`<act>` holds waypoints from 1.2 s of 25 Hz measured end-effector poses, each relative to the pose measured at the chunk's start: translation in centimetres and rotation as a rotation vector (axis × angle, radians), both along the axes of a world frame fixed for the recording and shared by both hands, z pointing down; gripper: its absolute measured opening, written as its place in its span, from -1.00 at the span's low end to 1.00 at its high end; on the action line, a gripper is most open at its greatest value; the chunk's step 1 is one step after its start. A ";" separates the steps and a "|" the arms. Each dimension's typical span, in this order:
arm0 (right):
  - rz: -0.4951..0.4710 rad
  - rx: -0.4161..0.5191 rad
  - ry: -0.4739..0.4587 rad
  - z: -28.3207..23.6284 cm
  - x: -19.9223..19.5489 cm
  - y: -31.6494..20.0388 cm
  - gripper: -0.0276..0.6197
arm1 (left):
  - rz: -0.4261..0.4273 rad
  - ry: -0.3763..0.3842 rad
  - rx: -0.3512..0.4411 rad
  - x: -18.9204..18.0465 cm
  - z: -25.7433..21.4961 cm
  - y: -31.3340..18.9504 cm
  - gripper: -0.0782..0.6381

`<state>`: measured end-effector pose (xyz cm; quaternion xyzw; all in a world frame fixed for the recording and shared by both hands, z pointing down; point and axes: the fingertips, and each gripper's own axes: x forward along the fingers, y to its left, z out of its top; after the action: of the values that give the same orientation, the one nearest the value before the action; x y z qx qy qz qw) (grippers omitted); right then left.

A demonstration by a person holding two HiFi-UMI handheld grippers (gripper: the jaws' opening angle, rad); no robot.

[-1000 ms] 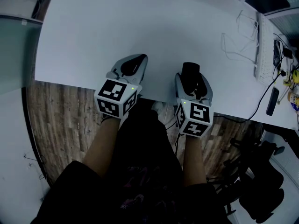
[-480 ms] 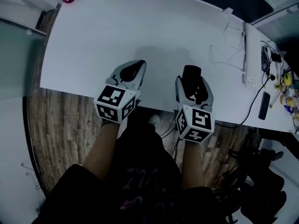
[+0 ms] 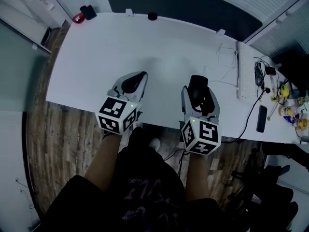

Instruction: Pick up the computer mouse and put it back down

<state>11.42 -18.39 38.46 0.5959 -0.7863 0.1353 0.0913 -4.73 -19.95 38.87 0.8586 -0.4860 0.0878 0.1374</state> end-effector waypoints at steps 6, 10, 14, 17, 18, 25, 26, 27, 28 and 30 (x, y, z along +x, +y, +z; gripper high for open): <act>-0.015 0.080 -0.011 -4.1 0.2 -0.1 0.07 | -0.009 -0.010 0.093 -0.3 -4.5 -0.1 -0.78; -0.028 0.122 -0.019 -6.4 0.4 0.0 0.07 | -0.010 -0.018 0.147 -0.1 -7.1 0.2 -0.78; -0.034 0.182 -0.017 -9.1 0.8 0.6 0.07 | -0.016 -0.018 0.202 0.1 -9.6 0.8 -0.78; -0.032 0.222 -0.022 -10.8 1.2 1.5 0.07 | -0.021 -0.020 0.240 0.3 -11.4 1.7 -0.78; -0.031 0.235 -0.023 -11.4 1.4 1.8 0.07 | -0.024 -0.020 0.253 0.3 -11.9 1.9 -0.78; -0.025 0.301 -0.036 -14.3 2.1 3.3 0.07 | -0.037 -0.029 0.325 0.2 -15.3 3.5 -0.78; -0.025 0.307 -0.038 -14.5 2.1 3.6 0.07 | -0.038 -0.031 0.332 0.2 -15.6 3.7 -0.78; -0.026 0.313 -0.040 -14.8 2.1 3.8 0.07 | -0.040 -0.033 0.338 0.2 -15.8 4.0 -0.78; -0.028 0.318 -0.042 -15.0 2.2 4.0 0.07 | -0.043 -0.033 0.343 0.2 -16.0 4.2 -0.78; -0.031 0.328 -0.043 -15.4 2.3 4.3 0.07 | -0.048 -0.034 0.351 0.2 -16.4 4.5 -0.78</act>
<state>13.74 -14.11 23.07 0.5875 -0.8088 0.0165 -0.0220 -4.49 -15.43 22.48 0.8559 -0.5166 0.0126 -0.0207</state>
